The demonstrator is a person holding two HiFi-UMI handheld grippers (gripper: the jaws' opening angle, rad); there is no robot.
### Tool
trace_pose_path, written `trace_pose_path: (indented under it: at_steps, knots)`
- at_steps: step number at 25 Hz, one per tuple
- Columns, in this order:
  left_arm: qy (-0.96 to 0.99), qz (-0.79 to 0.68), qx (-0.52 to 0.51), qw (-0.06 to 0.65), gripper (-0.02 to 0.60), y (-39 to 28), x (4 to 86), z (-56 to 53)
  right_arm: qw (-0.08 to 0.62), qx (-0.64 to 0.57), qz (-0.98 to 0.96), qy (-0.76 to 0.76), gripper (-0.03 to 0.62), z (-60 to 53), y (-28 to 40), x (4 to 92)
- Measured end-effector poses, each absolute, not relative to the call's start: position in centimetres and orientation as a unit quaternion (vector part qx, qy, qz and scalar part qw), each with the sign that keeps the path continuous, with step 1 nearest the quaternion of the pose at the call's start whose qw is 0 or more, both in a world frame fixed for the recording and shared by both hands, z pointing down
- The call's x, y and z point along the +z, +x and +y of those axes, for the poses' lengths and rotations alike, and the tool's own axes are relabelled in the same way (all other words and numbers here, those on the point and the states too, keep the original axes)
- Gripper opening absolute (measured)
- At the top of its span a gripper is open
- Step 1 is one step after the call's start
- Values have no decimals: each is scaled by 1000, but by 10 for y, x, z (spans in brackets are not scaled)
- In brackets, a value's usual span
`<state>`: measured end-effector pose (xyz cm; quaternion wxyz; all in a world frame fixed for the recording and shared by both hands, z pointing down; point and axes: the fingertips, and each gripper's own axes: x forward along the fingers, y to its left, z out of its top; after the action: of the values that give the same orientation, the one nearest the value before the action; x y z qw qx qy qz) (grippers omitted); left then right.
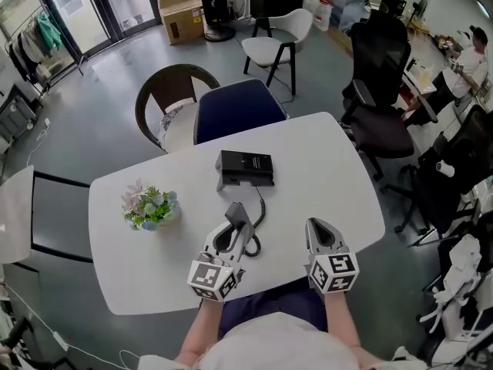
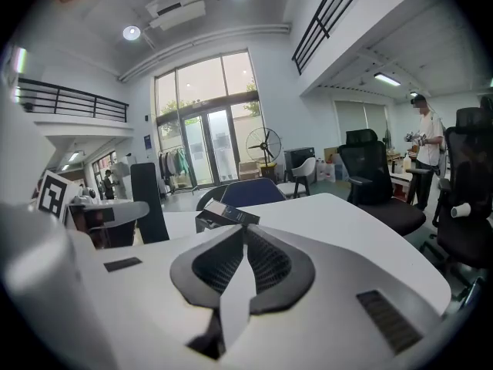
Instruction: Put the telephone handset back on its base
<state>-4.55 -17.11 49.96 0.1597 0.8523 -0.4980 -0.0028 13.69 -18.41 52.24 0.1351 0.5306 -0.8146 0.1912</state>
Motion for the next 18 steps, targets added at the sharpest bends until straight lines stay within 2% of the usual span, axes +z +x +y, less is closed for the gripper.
trace_pose_path:
  at_steps: [9, 18]
  knots:
    - [843, -515, -10, 156, 83, -40, 492, -176, 149, 190, -837, 491, 40, -201, 123, 527]
    - [829, -536, -6, 158, 83, -12, 488, -202, 152, 194, -851, 463, 40, -223, 139, 521]
